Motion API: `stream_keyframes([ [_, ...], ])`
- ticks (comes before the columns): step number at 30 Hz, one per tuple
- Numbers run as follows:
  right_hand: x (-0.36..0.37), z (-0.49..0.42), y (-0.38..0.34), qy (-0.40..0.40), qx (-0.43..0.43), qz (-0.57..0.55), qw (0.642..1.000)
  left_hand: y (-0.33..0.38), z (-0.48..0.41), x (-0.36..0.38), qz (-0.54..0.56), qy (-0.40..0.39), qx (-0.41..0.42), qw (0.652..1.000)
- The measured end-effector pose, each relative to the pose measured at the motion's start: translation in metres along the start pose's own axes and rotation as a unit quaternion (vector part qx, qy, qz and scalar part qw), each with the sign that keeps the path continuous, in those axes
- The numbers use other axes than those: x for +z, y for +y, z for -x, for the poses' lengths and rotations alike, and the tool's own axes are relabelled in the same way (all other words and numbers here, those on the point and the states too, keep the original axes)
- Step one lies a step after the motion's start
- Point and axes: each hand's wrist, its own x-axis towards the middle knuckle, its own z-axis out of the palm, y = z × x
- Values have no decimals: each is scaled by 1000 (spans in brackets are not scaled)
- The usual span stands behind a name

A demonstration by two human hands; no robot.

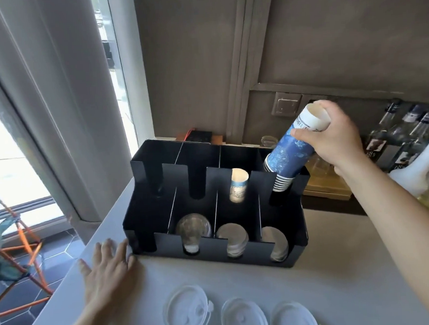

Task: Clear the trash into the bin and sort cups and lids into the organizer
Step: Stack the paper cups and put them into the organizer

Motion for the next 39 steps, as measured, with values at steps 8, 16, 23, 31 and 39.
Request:
stream_keyframes([
  [8, 36, -4, 17, -90, 29, 67, 993, 2, 3, -5, 13, 1, 3, 1000],
  [16, 47, 1, 21, -131, 14, 160, 978, 3, 3, -6, 16, 2, 3, 1000],
  [23, 47, 7, 16, -165, 6, 244, 956, 3, 3, -6, 25, 5, 1, 1000],
  [31, 38, 13, 10, -156, -18, 220, 963, 2, 3, -5, 9, 15, 1, 1000],
  [39, 22, 38, 6, -104, -36, 156, 982, 1, 3, 0, 1, 23, 2, 1000],
])
